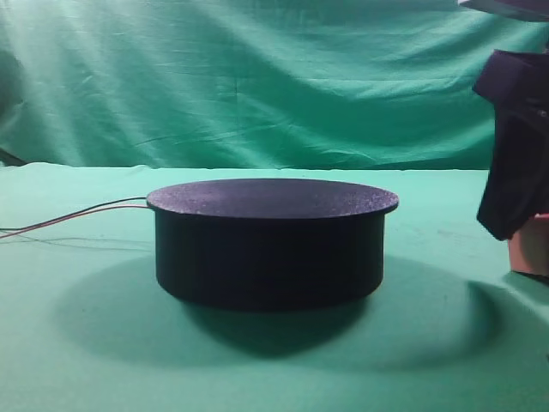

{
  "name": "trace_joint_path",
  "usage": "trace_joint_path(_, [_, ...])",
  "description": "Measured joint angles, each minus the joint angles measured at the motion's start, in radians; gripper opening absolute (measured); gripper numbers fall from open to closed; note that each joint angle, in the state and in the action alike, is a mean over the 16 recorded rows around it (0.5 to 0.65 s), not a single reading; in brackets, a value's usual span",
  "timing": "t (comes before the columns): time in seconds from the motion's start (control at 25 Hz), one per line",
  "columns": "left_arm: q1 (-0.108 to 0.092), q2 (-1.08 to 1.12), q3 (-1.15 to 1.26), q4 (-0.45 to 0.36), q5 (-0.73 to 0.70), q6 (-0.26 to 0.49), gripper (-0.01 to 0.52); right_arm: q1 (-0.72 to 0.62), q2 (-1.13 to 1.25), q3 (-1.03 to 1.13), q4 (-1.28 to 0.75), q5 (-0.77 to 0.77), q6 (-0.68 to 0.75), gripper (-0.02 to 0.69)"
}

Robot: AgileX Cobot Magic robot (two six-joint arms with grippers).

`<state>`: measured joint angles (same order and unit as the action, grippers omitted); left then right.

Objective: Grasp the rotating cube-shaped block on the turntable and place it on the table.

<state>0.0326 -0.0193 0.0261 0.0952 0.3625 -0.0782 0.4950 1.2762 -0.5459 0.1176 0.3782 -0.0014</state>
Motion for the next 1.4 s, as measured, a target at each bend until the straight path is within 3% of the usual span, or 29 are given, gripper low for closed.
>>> trace_joint_path(0.32, [0.0, 0.0, 0.0, 0.0, 0.0, 0.0, 0.0, 0.0, -0.242, -0.051, -0.003, 0.245, 0.086, 0.094])
trace_joint_path(0.48, [0.0, 0.0, 0.0, 0.0, 0.0, 0.0, 0.0, 0.0, -0.342, -0.069, -0.005, 0.337, 0.128, 0.016])
trace_joint_path(1.04, [0.0, 0.0, 0.0, 0.0, 0.0, 0.0, 0.0, -0.014, -0.468, -0.07, -0.041, 0.37, 0.043, 0.0])
trace_joint_path(1.4, [0.0, 0.0, 0.0, 0.0, 0.0, 0.0, 0.0, -0.154, -0.605, 0.026, -0.084, 0.252, -0.031, 0.003])
